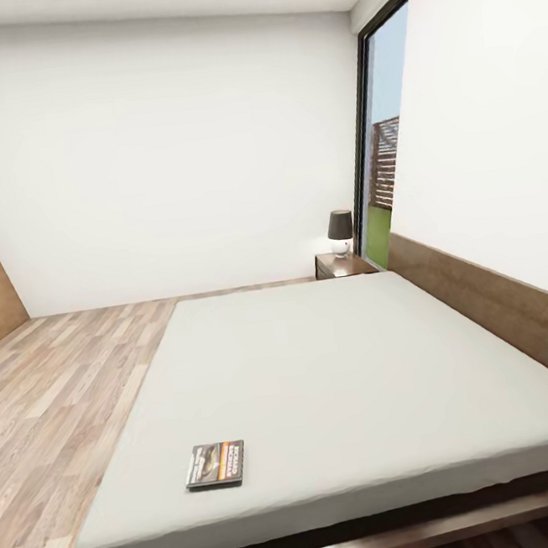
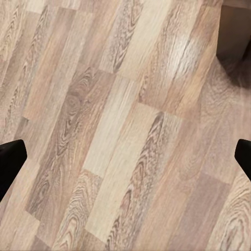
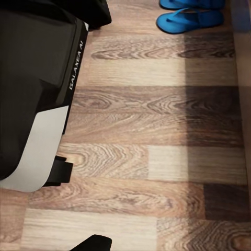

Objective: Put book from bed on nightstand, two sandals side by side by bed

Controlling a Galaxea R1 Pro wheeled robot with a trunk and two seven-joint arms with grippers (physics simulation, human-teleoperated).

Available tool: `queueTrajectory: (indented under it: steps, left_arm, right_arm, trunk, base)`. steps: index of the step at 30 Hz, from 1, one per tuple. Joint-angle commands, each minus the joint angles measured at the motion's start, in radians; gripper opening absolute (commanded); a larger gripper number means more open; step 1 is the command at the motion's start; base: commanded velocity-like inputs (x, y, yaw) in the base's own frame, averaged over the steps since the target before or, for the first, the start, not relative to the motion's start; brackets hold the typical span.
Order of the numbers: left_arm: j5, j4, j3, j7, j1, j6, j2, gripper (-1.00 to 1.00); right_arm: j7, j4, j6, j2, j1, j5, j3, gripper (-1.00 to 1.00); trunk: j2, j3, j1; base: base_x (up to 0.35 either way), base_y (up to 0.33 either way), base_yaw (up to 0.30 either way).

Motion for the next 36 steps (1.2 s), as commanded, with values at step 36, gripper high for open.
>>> queueTrajectory:
  steps: [36]
  left_arm:
    - [0.009, 0.002, 0.001, -0.007, -0.001, -0.003, -0.001, 1.00]
  right_arm:
    - [-0.009, 0.003, 0.003, -0.010, 0.022, 0.010, -0.010, 1.00]
  trunk:
    - [0.195, 0.087, -0.107]
  base:
    - [0.000, 0.000, 0.000]
